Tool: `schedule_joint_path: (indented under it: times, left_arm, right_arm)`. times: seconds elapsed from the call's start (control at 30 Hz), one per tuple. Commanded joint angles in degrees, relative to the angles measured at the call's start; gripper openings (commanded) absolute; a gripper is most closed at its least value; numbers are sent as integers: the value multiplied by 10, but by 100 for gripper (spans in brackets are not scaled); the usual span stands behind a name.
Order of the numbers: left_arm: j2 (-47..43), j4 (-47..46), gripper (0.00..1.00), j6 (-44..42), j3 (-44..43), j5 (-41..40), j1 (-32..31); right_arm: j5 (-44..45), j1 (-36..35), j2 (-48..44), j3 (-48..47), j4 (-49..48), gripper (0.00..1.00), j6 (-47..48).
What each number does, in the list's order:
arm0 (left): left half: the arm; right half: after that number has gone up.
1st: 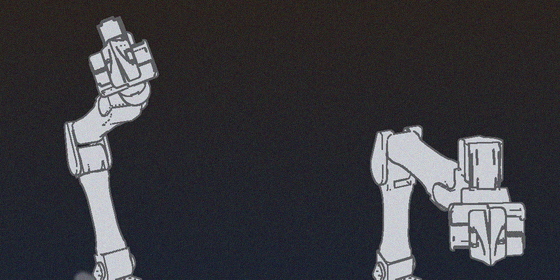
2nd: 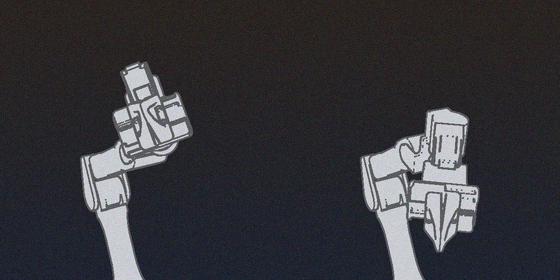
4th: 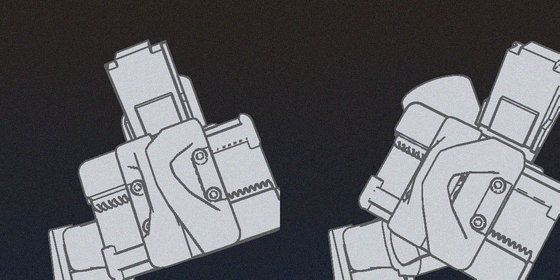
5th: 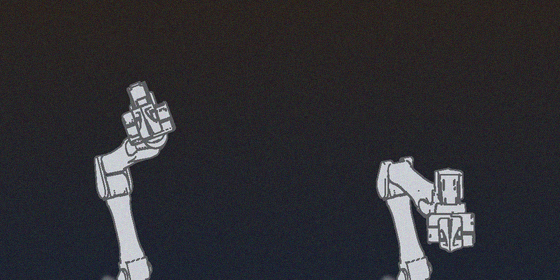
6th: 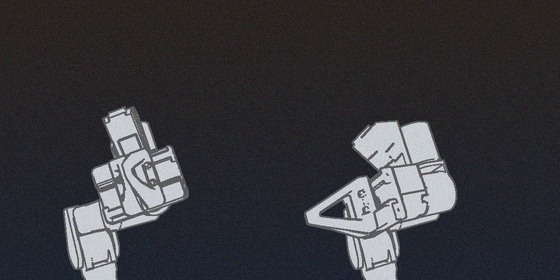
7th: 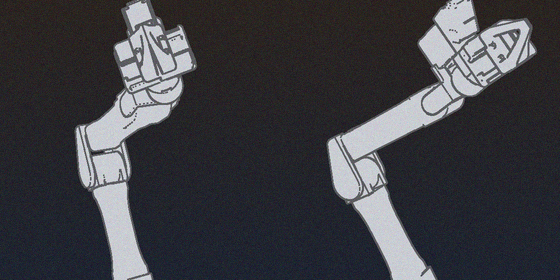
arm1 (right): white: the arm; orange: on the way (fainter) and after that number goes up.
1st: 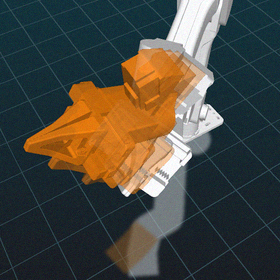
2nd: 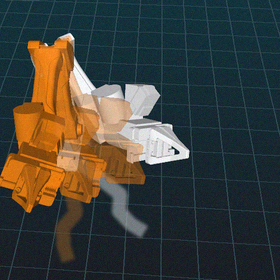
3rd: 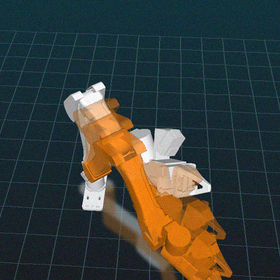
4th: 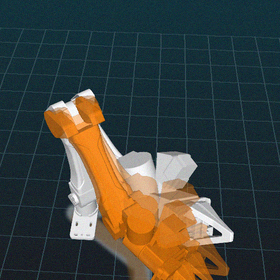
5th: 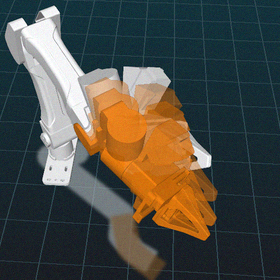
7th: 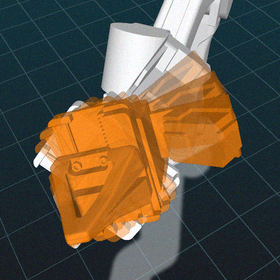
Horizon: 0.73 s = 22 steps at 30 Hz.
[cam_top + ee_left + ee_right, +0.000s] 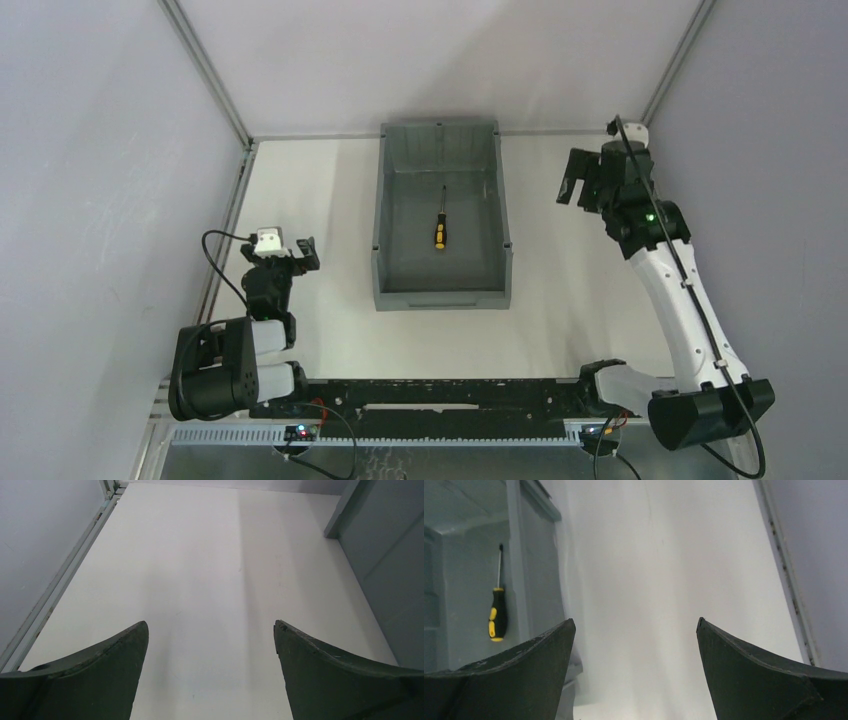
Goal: Put the screwdriver in the bin
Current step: Reset both arms
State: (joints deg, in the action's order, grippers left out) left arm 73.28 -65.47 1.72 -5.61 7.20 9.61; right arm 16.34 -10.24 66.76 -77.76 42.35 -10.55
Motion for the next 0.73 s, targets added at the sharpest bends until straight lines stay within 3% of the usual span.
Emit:
schedule_joint_path:
  times: [0.0,0.33,0.7]
  left_arm:
    - [-7,-24,100,7,-22,-3,-2]
    - [-7,-23,100,7,-23,-3,-2]
    - [-7,-24,100,7,-22,-3,-2]
  right_arm:
    - [-21,3,-44,68,-68,100,-26]
    - [-19,3,-87,190,-106,100,-38]
    - [-20,3,-91,212,-116,100,-42]
